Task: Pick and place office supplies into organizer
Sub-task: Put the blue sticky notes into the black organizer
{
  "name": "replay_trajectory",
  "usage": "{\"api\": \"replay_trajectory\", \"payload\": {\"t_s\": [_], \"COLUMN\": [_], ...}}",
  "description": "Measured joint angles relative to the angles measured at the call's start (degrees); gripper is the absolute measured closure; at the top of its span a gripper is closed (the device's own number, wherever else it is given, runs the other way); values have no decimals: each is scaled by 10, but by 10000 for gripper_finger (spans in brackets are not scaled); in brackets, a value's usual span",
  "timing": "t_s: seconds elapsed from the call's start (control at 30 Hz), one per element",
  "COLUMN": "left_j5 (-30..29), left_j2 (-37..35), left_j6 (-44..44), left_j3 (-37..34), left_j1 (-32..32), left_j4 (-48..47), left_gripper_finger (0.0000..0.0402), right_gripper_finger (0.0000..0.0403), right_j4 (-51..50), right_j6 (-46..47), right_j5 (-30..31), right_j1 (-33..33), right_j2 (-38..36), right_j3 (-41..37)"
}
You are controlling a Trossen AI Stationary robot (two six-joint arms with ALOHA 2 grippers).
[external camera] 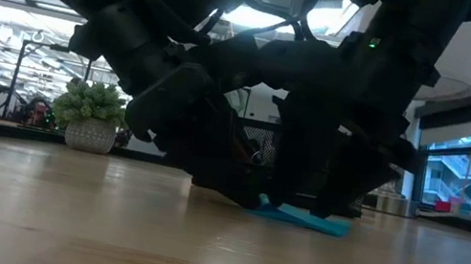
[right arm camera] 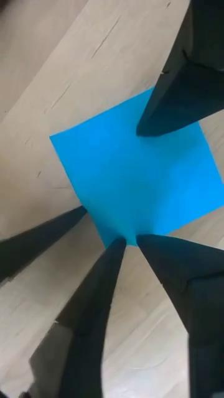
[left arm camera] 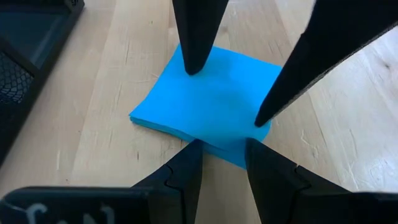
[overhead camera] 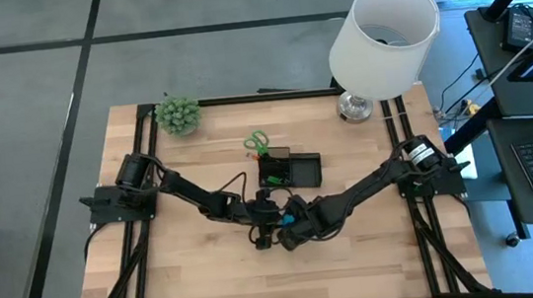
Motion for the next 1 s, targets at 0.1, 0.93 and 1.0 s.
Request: {"api": "replay_trajectory", "payload": {"t_s": [0.1, 0.93, 1.0], "left_j5": [0, 48, 47], "left_j2": [1, 2, 2], "left_j6": [1, -39, -48], "left_j3": [0, -1, -1], "left_j1": [0, 8, 3], "left_j4": [-1, -15, -16], "left_gripper_finger": [286, 286, 286], "right_gripper_finger": [128, 128, 128], "right_j4": [-7, -356, -334], "right_j6": [-39, -309, -320], "right_j5": [-18, 168, 186], "right_j1": [0, 77, 94], "right_j2": [0, -21, -41], "right_j3": [8, 165, 136]}}
